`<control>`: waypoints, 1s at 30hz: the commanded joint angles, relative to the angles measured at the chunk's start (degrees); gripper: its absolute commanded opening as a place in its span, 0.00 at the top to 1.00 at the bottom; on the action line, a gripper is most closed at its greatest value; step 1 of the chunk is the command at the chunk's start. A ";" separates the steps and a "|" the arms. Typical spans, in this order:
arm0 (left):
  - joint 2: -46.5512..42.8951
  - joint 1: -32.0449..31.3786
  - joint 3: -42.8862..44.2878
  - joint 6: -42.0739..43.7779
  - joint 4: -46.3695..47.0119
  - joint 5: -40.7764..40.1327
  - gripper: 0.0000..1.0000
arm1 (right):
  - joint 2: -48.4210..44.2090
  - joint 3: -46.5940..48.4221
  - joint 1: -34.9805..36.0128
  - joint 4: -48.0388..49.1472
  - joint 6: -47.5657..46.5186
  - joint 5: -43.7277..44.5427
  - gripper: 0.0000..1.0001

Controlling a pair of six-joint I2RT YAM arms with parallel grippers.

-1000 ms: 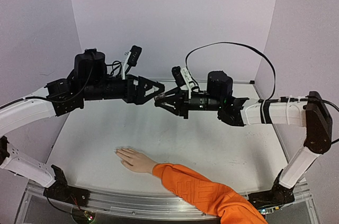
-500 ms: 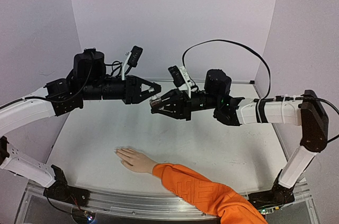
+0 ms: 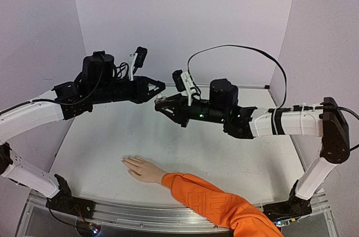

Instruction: Paint the nails

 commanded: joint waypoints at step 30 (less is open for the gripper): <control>-5.45 0.00 1.62 -5.63 -3.41 3.85 0.27 | -3.40 2.53 0.68 6.56 4.42 -8.28 1.00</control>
